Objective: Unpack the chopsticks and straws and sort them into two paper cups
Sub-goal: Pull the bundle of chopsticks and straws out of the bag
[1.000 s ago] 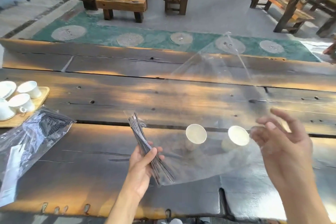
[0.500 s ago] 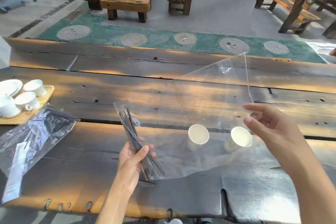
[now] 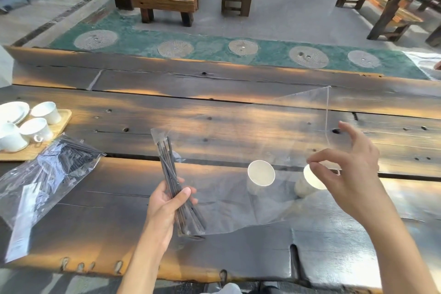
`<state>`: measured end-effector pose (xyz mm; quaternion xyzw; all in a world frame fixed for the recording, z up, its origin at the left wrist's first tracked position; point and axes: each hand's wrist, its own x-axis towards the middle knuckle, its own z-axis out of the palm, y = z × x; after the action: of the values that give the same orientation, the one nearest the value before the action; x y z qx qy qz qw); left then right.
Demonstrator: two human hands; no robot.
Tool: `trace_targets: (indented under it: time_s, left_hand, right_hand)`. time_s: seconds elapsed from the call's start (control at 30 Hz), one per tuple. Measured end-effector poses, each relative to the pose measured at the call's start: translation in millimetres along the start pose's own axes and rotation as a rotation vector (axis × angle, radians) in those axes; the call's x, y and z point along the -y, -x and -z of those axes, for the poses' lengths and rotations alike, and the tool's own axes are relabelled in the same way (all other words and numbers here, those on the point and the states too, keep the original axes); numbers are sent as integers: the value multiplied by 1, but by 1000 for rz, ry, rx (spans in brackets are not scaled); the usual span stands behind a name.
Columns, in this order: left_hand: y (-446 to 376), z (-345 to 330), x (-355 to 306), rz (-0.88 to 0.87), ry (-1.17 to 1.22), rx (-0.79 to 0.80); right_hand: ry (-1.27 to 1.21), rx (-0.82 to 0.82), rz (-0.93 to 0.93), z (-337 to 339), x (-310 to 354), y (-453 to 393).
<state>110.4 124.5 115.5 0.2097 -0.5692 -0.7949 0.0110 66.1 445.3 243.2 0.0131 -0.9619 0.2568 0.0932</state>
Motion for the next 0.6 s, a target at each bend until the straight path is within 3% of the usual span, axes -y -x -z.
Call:
trace_targets:
  time_s: [0.1,0.27,0.37,0.53,0.6]
  left_hand:
    - [-2,1,-3,-14,-47,-15]
    - [-2,3,-7,-35,-102,-21]
    - [-2,5,-9,-28,-123,-14]
    - [-1,10,-15,-7,-122,38]
    - [0,13,-17,-3,-130,76]
  right_hand:
    - [46,-50,67,-6,-1,5]
    - [-178,13,54,-4,1,6]
    - [-568,211,-41,3,4,9]
    - [-1324,756,-52,8,-2,20]
    - [-1517,923,-185,-2,-1,21]
